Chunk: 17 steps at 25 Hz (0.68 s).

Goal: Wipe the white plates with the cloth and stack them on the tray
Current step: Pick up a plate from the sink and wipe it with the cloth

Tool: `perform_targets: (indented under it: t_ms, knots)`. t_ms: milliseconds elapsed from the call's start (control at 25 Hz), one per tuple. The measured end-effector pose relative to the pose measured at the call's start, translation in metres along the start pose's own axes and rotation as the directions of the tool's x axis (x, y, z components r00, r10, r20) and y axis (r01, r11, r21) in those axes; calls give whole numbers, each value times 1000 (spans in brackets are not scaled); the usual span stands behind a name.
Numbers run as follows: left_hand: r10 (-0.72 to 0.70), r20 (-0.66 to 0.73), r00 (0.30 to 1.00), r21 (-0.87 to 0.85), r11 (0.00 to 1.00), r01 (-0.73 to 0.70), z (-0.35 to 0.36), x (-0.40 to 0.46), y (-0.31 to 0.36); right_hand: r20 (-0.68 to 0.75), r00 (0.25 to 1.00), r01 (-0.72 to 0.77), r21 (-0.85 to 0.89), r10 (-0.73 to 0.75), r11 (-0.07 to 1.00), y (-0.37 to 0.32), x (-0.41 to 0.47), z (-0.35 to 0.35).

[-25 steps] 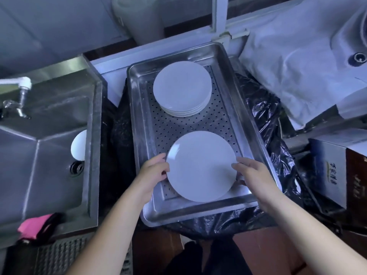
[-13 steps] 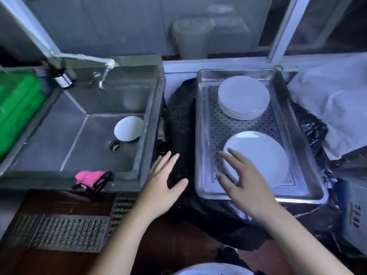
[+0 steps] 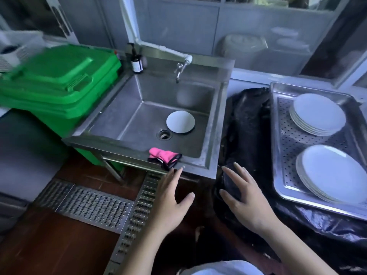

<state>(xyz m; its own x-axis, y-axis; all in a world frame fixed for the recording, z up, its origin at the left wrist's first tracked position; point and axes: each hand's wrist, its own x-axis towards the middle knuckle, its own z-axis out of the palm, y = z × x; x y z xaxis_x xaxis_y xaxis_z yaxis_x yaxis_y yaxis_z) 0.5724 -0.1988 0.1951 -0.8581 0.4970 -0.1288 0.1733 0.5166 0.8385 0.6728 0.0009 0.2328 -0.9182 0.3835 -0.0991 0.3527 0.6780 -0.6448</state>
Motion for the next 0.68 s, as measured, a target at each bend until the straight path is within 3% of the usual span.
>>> perform_targets:
  t_ms: [240, 400, 680]
  knots:
    - [-75, 25, 997, -3, 997, 75, -35, 60, -42, 79, 993, -85, 40, 82, 996, -12, 77, 38]
    - [-184, 26, 983, 79, 980, 181, -83, 145, -73, 122, 986, -131, 152, 113, 980, -21, 178, 72]
    - [-407, 175, 897, 96, 913, 396, -134, 327, -112, 210, 929, -356, 271, 306, 894, -18, 365, 104]
